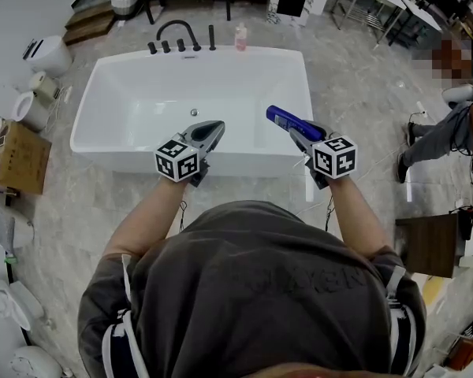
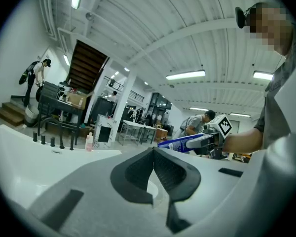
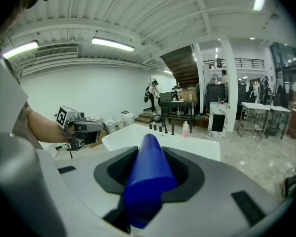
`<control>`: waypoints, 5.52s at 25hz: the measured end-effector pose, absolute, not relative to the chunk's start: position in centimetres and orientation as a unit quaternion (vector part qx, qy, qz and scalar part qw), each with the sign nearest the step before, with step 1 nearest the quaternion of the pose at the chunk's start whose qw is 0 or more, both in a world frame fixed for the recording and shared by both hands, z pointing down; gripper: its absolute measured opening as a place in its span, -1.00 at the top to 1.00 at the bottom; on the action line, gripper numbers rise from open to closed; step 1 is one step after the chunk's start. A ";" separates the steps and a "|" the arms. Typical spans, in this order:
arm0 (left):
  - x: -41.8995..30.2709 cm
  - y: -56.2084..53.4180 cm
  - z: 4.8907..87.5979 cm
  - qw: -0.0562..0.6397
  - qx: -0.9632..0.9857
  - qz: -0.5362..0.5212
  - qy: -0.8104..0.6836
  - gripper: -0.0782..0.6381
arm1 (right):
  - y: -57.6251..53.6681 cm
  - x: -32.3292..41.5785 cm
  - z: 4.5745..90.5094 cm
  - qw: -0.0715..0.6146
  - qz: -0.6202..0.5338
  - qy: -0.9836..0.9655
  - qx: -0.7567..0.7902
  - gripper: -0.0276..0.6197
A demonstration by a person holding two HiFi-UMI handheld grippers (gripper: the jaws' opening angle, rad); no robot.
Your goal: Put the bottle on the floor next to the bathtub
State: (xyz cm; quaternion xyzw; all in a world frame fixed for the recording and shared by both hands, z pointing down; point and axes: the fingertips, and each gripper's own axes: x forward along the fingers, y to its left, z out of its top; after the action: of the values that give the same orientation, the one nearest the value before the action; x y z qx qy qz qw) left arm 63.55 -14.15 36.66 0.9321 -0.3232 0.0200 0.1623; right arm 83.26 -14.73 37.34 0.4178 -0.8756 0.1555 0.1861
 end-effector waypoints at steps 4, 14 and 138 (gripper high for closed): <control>64.7 -13.9 36.6 0.161 0.930 0.032 -0.330 0.77 | -14.7 84.5 37.7 0.185 0.157 -0.878 0.412 0.49; 67.1 -11.3 37.5 0.187 0.903 0.059 -0.382 0.76 | -15.1 87.1 40.9 0.205 0.146 -0.896 0.366 0.49; -34.2 7.3 105.8 0.466 0.697 0.018 -0.545 0.77 | -5.3 -26.0 127.6 0.675 -0.068 -0.730 -0.084 -0.31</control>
State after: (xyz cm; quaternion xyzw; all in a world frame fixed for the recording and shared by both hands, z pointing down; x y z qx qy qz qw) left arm -34.25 7.29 105.80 0.6970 -0.5449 0.0177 0.4658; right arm -26.03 -5.26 127.55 -0.0841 -0.7299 -0.0684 0.6749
